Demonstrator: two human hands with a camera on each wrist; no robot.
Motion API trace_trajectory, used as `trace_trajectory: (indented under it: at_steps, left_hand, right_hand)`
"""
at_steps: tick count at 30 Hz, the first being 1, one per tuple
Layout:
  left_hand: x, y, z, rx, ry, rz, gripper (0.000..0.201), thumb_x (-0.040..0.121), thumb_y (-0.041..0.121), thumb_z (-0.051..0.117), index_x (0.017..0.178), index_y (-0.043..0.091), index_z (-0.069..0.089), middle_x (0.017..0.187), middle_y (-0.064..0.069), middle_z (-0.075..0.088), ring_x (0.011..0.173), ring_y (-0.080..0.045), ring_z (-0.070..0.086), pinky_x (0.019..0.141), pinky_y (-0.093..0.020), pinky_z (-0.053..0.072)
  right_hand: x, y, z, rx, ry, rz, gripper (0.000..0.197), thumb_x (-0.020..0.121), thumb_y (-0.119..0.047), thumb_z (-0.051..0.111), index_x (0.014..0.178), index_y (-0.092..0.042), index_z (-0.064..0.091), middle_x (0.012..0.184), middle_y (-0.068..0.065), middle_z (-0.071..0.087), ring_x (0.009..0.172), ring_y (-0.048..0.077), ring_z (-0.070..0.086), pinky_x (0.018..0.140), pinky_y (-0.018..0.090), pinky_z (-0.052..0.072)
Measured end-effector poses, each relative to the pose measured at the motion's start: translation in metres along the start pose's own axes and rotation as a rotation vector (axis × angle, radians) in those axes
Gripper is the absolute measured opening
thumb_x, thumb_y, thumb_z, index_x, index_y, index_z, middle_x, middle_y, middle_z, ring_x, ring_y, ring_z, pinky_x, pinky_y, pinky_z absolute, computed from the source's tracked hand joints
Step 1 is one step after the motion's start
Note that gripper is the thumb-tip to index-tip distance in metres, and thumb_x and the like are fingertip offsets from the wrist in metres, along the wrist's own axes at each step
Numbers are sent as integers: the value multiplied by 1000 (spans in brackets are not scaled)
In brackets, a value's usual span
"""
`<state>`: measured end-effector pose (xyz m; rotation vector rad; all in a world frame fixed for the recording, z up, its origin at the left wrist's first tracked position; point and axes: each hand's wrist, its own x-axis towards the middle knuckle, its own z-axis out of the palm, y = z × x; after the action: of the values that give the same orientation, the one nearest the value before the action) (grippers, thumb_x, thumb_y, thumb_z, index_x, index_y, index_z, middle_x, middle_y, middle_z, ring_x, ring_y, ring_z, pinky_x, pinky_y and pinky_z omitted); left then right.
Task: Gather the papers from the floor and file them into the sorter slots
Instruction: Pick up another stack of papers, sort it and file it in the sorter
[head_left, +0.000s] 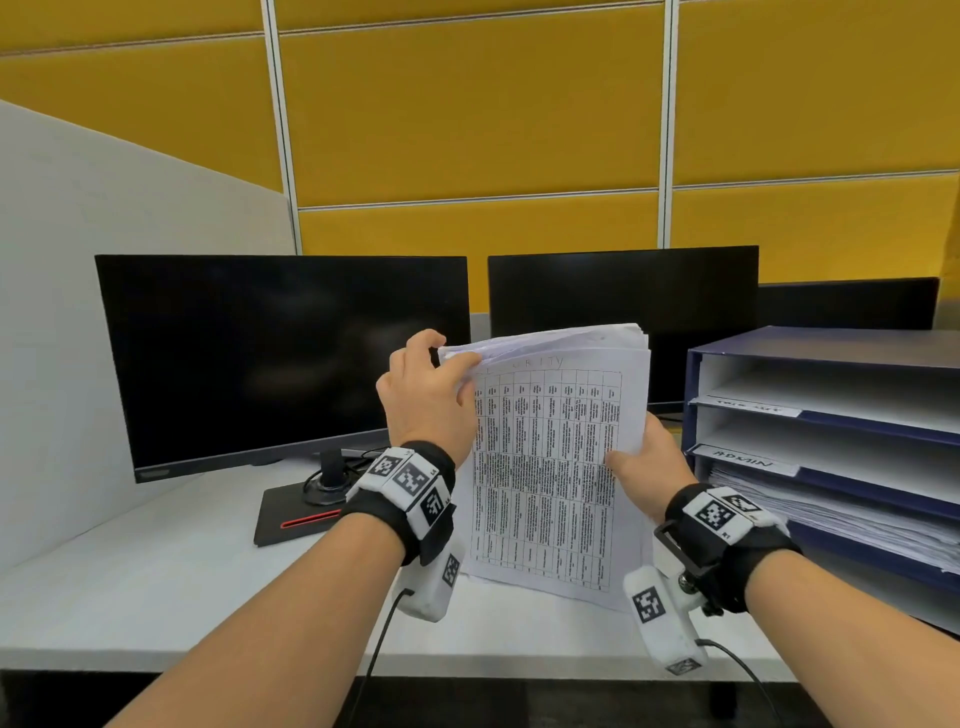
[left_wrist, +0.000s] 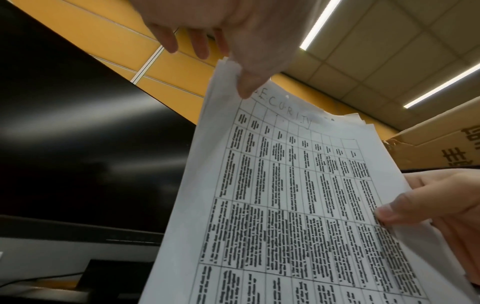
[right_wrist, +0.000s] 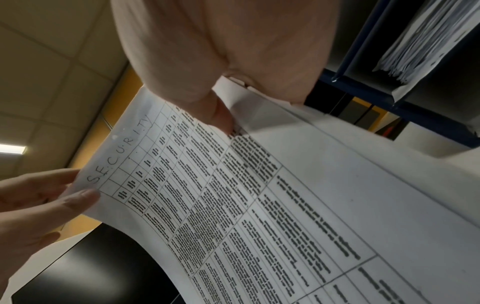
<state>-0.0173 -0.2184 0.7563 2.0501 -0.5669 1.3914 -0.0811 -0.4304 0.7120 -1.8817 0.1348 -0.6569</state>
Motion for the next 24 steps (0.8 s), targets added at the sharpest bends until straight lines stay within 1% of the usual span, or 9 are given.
trace_trajectory:
  at_steps: [3, 6, 9, 12, 14, 16, 19, 22, 24]
  left_hand:
    - [-1, -1, 0, 109, -24, 6, 33, 78, 20, 74, 111, 25, 70, 109, -6, 55, 99, -26, 51, 79, -37, 37]
    - [-1, -1, -1, 126, -124, -51, 36, 85, 28, 68, 122, 28, 65, 111, -1, 52, 104, -22, 46, 84, -36, 36]
    - [1, -3, -2, 46, -125, -33, 25, 88, 24, 64, 112, 25, 71, 117, 1, 58, 111, -22, 48, 90, -36, 33]
    - [2, -6, 0, -27, -155, -7, 16, 88, 18, 63, 99, 22, 74, 117, 7, 65, 114, -20, 50, 90, -31, 26]
    - [2, -7, 0, -110, -187, -36, 12, 87, 14, 63, 93, 20, 72, 117, 6, 66, 114, -18, 53, 100, -34, 32]
    - [1, -9, 1, -160, -226, -96, 9, 87, 14, 62, 91, 21, 67, 112, 1, 66, 108, -20, 55, 101, -43, 41]
    - [0, -10, -1, -185, -296, -215, 21, 88, 18, 62, 106, 27, 57, 104, 3, 56, 103, -23, 54, 94, -43, 48]
    - [-2, -8, -3, -214, -316, -238, 42, 86, 20, 66, 124, 25, 50, 104, 10, 50, 105, -19, 51, 96, -43, 47]
    - [-2, -8, -3, -170, -325, -230, 41, 86, 26, 66, 125, 25, 52, 106, 10, 51, 106, -17, 50, 97, -40, 43]
  right_hand:
    - [-2, 1, -2, -8, -8, -10, 45, 88, 6, 54, 130, -10, 46, 118, 4, 58, 105, 18, 54, 85, 27, 45]
    - [-2, 3, -4, 13, -30, -16, 47, 88, 8, 55, 130, -11, 46, 119, 3, 59, 109, 19, 55, 89, 30, 45]
    - [0, 5, -6, 22, -44, -10, 49, 87, 8, 56, 130, -13, 47, 122, 4, 60, 112, 20, 56, 92, 33, 46]
    - [2, 7, -6, 19, -42, -3, 48, 87, 8, 57, 129, -14, 48, 124, 4, 61, 114, 22, 57, 97, 38, 47]
    - [3, 8, -6, 26, -39, 4, 49, 86, 9, 57, 129, -13, 48, 124, 5, 60, 115, 23, 57, 97, 38, 47]
    - [3, 8, -6, 26, -34, 9, 50, 86, 9, 56, 130, -13, 47, 123, 4, 60, 114, 23, 57, 95, 36, 47]
    - [3, 7, -6, 27, -22, 16, 50, 86, 10, 56, 131, -12, 46, 123, 6, 59, 114, 24, 57, 96, 38, 47]
    - [4, 7, -6, 27, -17, 18, 51, 86, 10, 56, 130, -11, 46, 124, 7, 59, 114, 25, 56, 97, 40, 47]
    - [5, 8, -5, 24, -16, 18, 50, 85, 10, 57, 129, -12, 46, 123, 7, 59, 113, 25, 57, 96, 40, 48]
